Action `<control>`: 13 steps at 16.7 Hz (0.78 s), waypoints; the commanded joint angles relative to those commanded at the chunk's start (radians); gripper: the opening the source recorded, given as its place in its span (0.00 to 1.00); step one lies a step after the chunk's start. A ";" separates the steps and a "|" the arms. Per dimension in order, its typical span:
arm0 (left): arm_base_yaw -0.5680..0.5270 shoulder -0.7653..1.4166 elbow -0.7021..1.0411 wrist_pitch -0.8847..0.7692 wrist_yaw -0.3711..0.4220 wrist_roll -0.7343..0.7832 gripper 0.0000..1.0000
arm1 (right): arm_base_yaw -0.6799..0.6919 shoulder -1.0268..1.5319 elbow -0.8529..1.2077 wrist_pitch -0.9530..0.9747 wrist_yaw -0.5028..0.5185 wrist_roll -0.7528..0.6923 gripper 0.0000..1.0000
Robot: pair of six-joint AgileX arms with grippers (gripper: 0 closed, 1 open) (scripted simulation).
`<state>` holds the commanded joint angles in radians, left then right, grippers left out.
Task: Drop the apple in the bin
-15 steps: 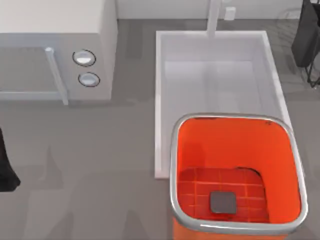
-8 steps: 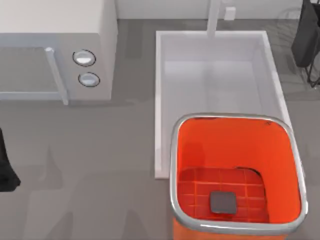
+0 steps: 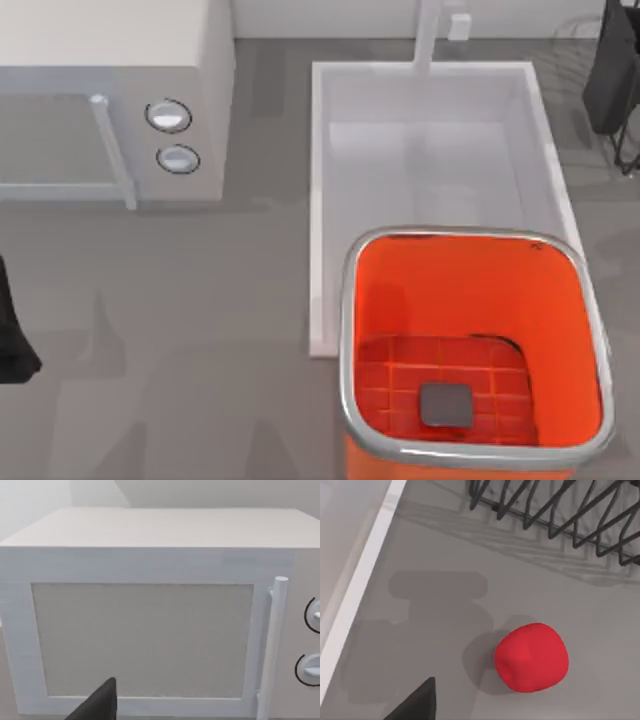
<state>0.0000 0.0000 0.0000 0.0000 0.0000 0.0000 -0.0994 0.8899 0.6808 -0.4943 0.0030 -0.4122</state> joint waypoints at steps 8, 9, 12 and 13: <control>0.000 0.000 0.000 0.000 0.000 0.000 1.00 | -0.082 0.777 0.539 -0.413 0.004 -0.333 1.00; 0.000 0.000 0.000 0.000 0.000 0.000 1.00 | -0.090 0.845 0.595 -0.451 0.004 -0.365 1.00; 0.000 0.000 0.000 0.000 0.000 0.000 1.00 | -0.109 1.008 0.733 -0.538 0.005 -0.444 1.00; 0.000 0.000 0.000 0.000 0.000 0.000 1.00 | -0.114 1.048 0.767 -0.557 0.005 -0.462 1.00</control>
<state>0.0000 0.0000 0.0000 0.0000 0.0000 0.0000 -0.2129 1.9377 1.4475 -1.0515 0.0075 -0.8746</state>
